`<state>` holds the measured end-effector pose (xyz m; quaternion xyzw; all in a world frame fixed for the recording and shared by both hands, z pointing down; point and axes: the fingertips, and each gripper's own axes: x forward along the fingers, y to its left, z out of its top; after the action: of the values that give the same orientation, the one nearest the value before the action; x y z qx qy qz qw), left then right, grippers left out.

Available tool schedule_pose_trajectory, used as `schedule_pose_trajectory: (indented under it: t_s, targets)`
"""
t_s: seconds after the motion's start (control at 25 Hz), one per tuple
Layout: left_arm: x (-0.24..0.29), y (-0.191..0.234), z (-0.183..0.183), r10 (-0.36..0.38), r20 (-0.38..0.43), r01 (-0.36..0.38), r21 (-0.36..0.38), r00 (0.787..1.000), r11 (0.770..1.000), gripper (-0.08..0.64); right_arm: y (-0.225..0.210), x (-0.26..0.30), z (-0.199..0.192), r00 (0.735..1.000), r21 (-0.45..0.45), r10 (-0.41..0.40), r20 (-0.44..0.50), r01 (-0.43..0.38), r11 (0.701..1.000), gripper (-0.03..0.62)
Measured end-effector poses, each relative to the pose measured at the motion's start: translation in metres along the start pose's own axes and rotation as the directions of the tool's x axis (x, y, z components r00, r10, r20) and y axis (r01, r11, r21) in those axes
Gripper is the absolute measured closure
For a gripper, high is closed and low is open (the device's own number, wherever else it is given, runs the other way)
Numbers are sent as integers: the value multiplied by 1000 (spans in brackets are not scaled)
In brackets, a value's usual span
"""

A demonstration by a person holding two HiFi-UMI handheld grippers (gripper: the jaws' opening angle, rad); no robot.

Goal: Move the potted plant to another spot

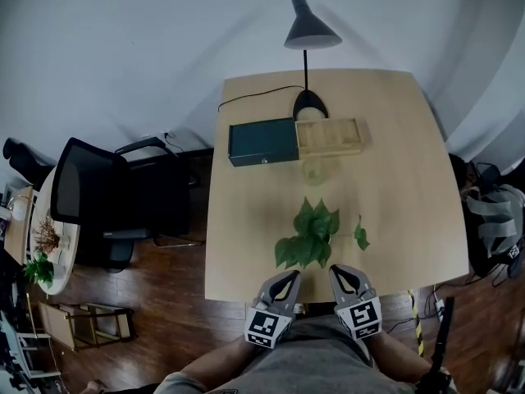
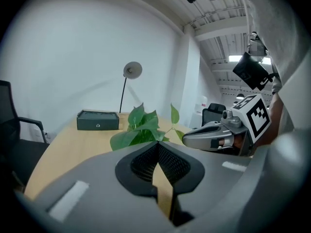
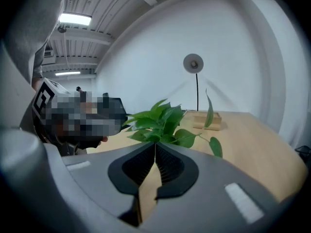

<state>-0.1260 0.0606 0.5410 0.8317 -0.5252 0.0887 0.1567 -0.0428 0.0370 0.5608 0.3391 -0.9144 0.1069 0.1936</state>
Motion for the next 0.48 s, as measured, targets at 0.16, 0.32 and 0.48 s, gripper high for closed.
schedule_pose_trajectory:
  t_s: [0.16,0.32,0.48]
  targets:
    - [12,6,-31,12,-88,-15,-24,996,1000,566,-10,20,-27,998,-19,39,-56,-40,999,568]
    - [23,14,-58,29,-150,-33,-28,988,999,566,-12,41,-50,987,-63,101,-123,-110,992,403]
    - [34,22,-73,42,-183,-45,-10,982,999,566,-15,61,-65,974,-140,148,-170,-172,975,310]
